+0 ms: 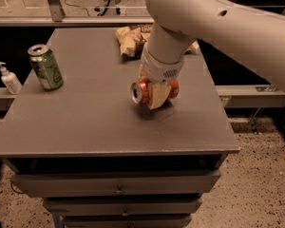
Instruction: Knock coke can over
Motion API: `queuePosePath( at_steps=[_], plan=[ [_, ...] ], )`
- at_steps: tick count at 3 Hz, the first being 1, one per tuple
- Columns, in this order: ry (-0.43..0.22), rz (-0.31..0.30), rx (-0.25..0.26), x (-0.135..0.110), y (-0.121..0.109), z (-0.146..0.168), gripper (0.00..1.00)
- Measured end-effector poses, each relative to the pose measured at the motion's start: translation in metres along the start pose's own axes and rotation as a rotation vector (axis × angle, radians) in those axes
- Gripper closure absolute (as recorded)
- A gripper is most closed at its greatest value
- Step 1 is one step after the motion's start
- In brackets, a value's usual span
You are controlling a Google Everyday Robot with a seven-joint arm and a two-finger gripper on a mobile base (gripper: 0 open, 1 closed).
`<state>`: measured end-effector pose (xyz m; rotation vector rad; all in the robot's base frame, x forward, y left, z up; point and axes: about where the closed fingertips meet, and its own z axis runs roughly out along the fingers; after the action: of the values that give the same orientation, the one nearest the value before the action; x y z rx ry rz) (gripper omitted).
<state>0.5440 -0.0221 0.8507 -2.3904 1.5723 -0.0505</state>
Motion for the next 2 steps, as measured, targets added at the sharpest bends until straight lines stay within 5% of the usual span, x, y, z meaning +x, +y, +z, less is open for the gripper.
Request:
queuePosePath(
  at_steps=[2],
  plan=[
    [0.058, -0.116, -0.064, -0.0057, 0.0145, 0.013, 0.13]
  ],
)
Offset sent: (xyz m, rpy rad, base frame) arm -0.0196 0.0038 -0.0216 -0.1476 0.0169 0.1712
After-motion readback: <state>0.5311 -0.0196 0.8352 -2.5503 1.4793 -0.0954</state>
